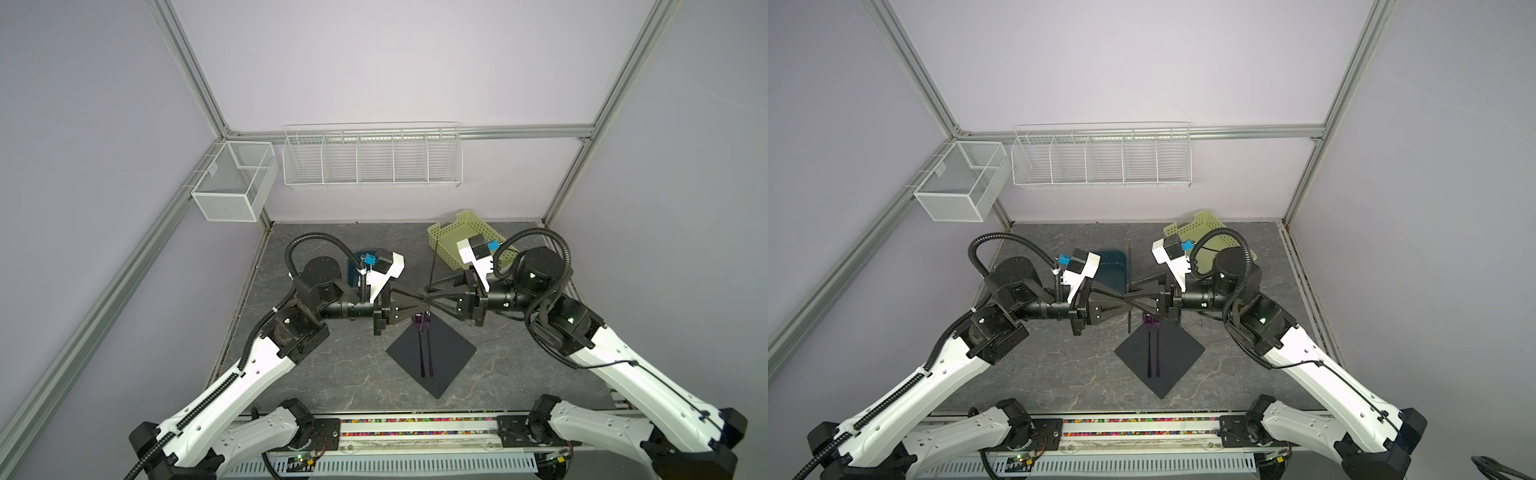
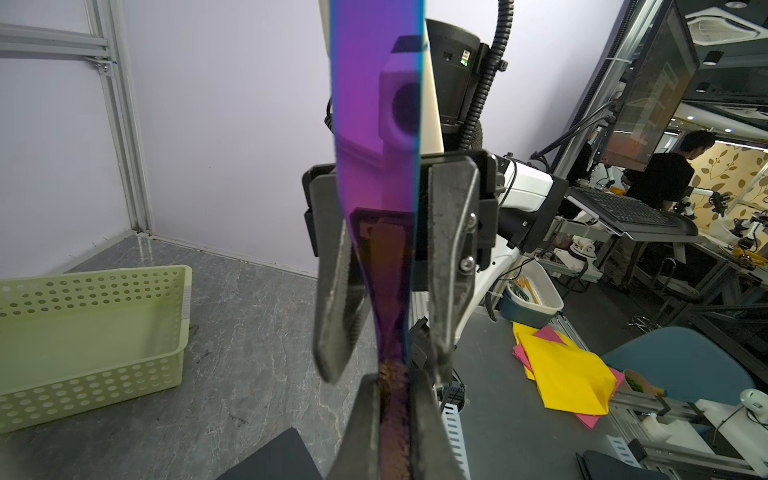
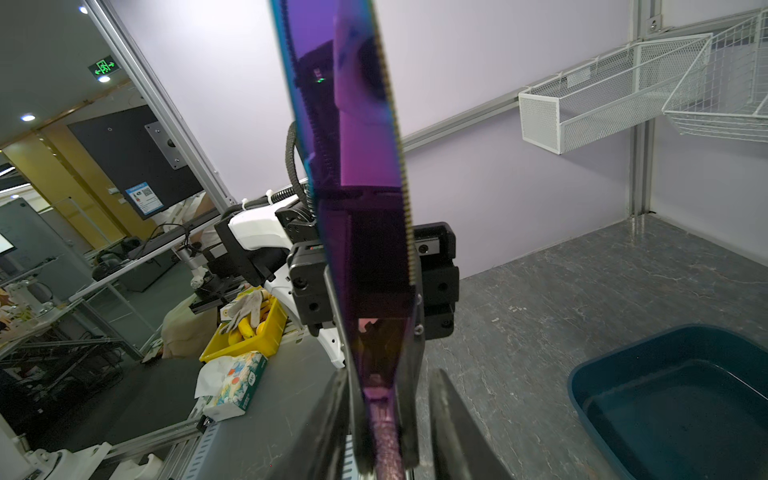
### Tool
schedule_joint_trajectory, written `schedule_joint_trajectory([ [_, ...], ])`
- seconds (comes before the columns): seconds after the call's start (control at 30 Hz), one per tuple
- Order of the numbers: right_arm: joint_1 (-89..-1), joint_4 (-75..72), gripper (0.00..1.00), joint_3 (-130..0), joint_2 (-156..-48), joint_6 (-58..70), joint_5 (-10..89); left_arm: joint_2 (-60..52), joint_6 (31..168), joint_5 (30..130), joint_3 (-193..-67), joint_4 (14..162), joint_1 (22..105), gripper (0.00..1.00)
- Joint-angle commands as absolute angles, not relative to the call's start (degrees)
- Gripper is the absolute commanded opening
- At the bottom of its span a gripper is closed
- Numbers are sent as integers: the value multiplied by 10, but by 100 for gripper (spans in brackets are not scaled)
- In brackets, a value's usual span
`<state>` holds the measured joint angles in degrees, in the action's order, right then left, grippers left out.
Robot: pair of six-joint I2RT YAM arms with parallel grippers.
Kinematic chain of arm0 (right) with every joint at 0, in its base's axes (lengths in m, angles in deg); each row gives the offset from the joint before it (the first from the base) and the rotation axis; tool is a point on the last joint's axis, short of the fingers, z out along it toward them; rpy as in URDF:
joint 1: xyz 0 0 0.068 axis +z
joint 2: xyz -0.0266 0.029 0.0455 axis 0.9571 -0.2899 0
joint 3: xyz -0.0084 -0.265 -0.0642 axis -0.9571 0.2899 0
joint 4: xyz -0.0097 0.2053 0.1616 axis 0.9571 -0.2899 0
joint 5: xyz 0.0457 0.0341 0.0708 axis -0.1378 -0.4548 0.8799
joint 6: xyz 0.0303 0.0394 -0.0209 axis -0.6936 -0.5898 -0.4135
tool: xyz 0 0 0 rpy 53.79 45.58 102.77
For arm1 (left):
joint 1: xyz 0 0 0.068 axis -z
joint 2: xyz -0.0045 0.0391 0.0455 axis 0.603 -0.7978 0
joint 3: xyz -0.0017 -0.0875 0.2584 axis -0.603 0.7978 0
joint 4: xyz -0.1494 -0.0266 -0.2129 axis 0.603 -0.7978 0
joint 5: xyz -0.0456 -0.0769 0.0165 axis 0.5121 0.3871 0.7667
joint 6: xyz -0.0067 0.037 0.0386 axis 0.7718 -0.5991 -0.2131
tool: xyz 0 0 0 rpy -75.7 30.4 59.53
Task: Place the utensils on the paper napkin and roll it up
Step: 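Open the right gripper and draw it back from the knife, then carry the knife with the left gripper over the napkin beside the fork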
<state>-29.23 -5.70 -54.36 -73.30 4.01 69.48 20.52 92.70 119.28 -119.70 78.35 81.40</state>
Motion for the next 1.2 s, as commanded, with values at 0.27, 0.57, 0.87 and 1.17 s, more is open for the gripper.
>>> schedule_joint_trajectory([
  [0.27, -345, -216, 46, -542, -639, 83, 508, 189, 907, 981, -1215, 695, 818, 0],
  [0.57, -454, -342, 42, -515, -627, 39, 370, 111, 972, 796, -1220, 647, 871, 0],
  [0.87, -546, -357, 41, -460, -620, 38, 416, -11, 1103, 704, -1237, 607, 907, 0],
  [1.17, -610, -372, 41, -437, -624, 55, 462, -163, 1238, 666, -1301, 558, 941, 0],
])
